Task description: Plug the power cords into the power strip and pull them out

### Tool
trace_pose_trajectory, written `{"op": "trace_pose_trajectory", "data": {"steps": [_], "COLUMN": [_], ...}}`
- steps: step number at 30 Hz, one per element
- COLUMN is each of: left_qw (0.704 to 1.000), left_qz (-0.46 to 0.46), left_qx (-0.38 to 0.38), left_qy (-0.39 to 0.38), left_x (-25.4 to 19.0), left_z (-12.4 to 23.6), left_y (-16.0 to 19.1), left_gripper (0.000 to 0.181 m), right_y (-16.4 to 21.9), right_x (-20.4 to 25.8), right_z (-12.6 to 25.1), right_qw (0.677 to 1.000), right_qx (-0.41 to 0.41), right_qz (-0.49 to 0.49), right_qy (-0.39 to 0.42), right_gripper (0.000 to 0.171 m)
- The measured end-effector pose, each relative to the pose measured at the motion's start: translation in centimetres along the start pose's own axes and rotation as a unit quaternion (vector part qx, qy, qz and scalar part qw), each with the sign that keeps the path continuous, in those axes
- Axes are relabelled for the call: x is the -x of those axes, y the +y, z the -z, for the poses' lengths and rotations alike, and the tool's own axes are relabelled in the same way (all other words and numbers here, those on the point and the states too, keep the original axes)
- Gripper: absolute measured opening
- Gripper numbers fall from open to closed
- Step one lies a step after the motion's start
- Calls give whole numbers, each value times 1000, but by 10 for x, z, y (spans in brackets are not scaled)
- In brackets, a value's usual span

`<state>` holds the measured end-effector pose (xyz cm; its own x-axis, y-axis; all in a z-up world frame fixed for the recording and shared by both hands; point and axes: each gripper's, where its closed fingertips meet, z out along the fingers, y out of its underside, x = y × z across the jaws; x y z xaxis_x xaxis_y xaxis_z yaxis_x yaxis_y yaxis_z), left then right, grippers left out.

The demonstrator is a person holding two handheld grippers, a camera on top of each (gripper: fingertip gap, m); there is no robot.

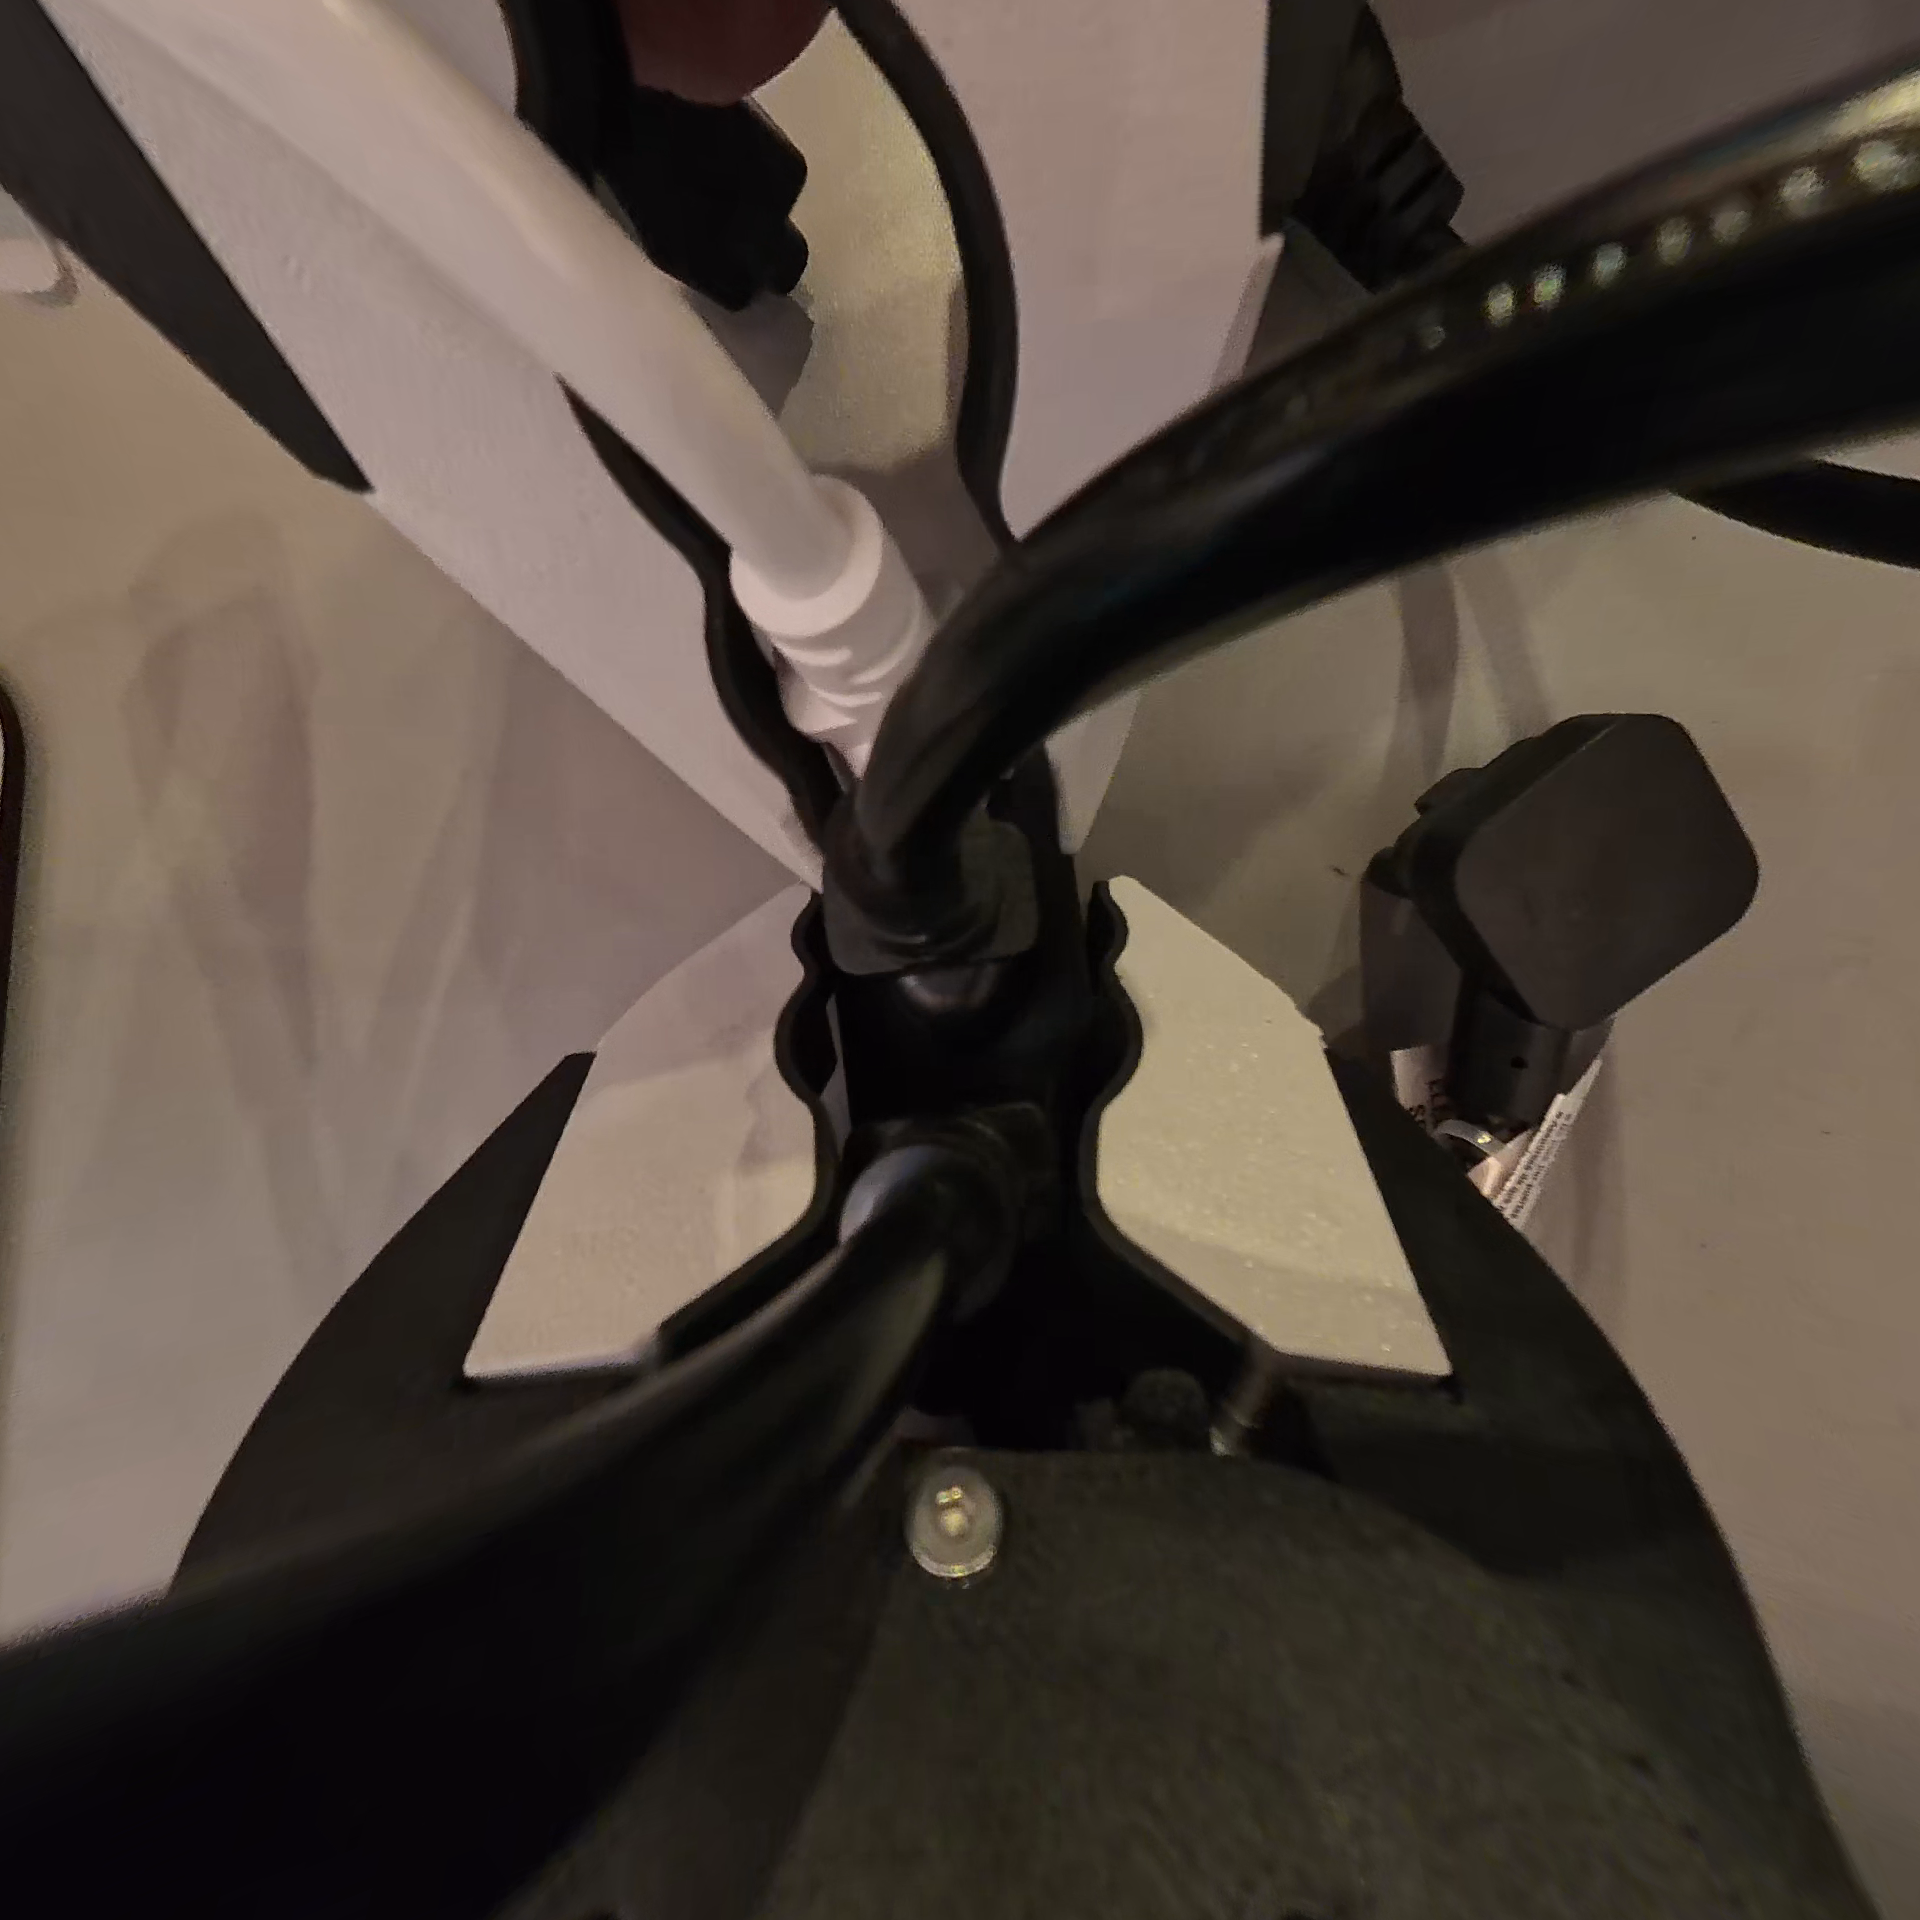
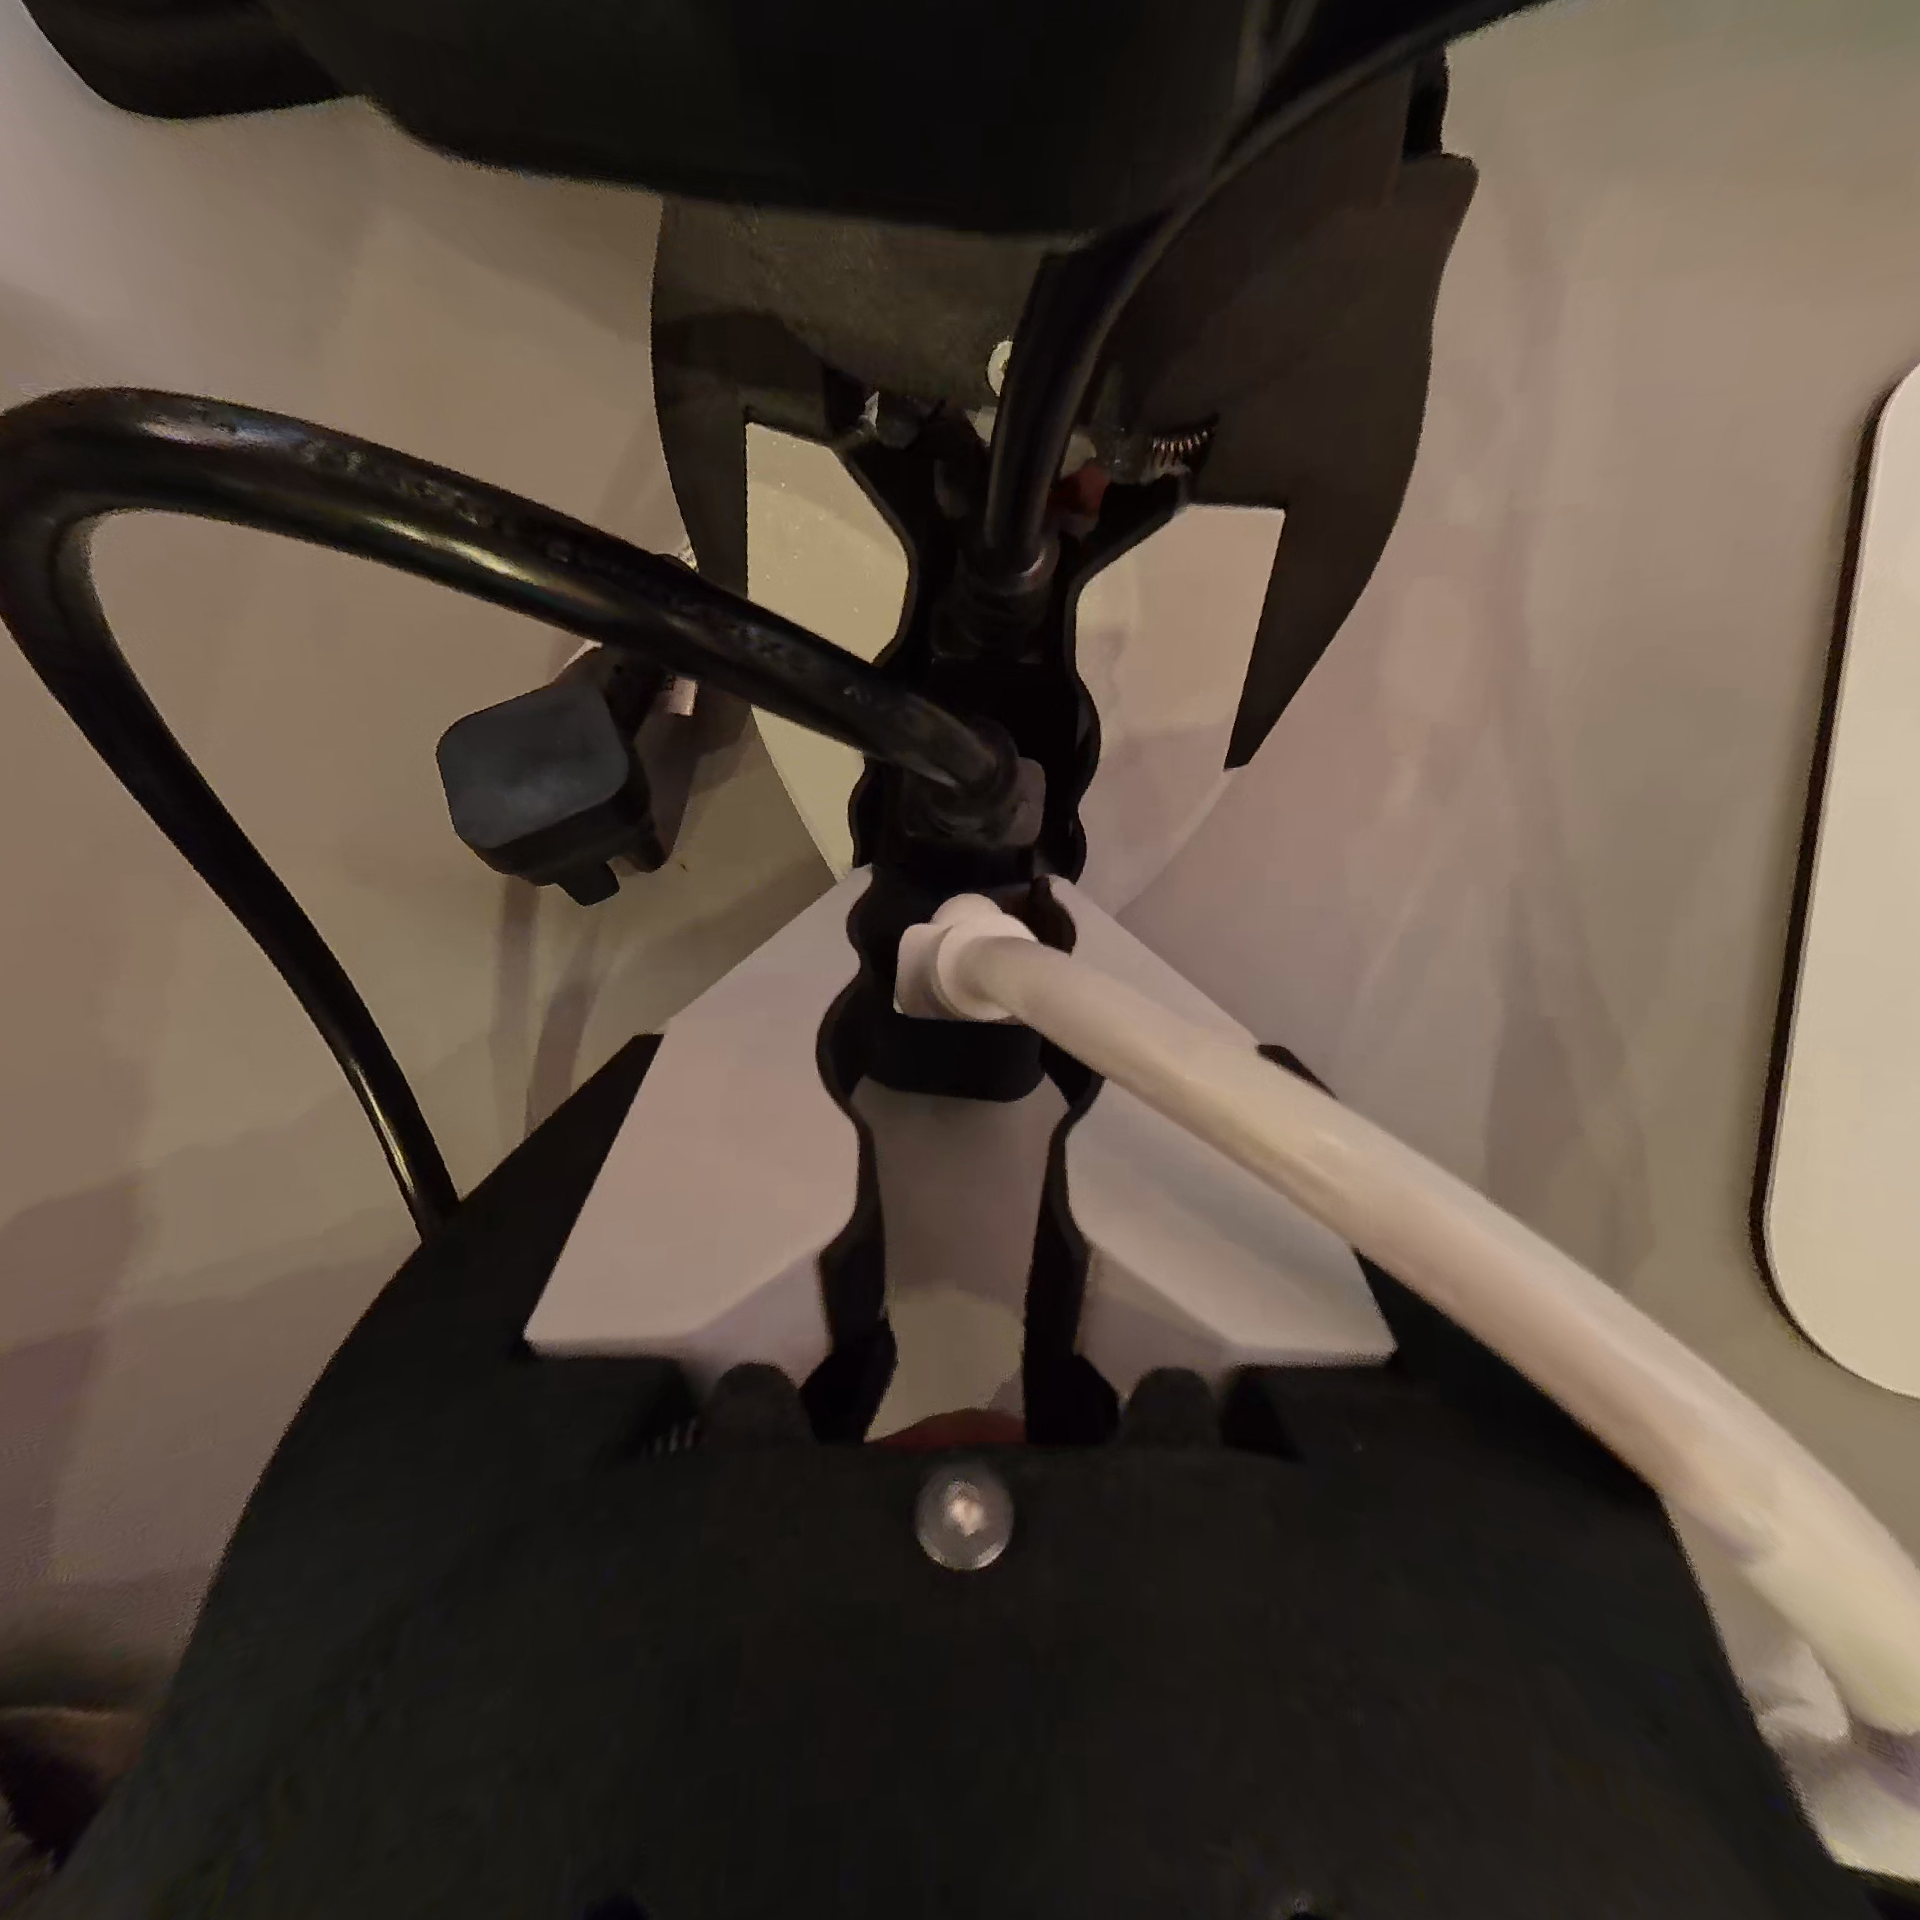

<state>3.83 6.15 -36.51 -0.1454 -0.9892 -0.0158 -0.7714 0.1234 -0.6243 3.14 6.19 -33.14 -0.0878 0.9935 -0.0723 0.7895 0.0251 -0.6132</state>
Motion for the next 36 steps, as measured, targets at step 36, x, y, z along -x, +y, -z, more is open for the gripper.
{"op": "trace_pose_trajectory", "data": {"steps": [36], "left_qw": [1000], "left_qz": [-16], "left_qx": [-3], "left_qy": [7], "left_x": [-4], "left_z": [-2], "left_y": [-3], "left_gripper": [46], "right_y": [15], "right_x": [6], "right_z": [5], "right_qw": [997], "right_qx": [74], "right_qz": [13], "right_qy": [6], "right_gripper": [30]}}
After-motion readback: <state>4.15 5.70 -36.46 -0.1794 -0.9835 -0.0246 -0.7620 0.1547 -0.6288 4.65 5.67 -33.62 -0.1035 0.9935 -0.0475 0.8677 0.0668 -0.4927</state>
